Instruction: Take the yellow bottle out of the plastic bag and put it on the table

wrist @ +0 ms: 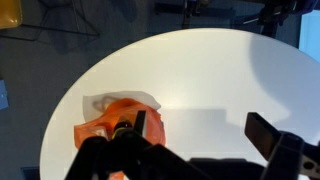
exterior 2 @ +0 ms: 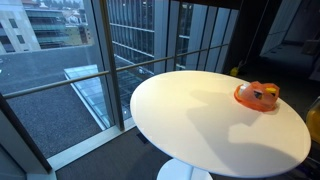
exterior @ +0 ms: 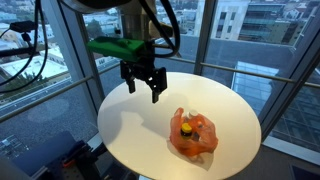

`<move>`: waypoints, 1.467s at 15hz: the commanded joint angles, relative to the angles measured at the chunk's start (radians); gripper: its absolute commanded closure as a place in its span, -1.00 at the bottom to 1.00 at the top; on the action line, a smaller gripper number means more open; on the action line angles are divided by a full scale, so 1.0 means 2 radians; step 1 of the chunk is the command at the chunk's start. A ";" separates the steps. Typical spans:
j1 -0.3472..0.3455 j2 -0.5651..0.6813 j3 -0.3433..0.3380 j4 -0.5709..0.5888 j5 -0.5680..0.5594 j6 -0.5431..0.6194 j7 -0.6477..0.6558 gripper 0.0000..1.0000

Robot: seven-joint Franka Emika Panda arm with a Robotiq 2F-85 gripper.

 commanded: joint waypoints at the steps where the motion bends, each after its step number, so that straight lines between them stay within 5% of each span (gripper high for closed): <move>1: -0.004 0.055 -0.002 0.028 0.025 0.025 0.015 -1.00; 10: -0.030 0.170 -0.003 0.074 0.048 0.121 0.072 -1.00; 22: -0.068 0.255 -0.018 0.132 0.039 0.138 0.184 -1.00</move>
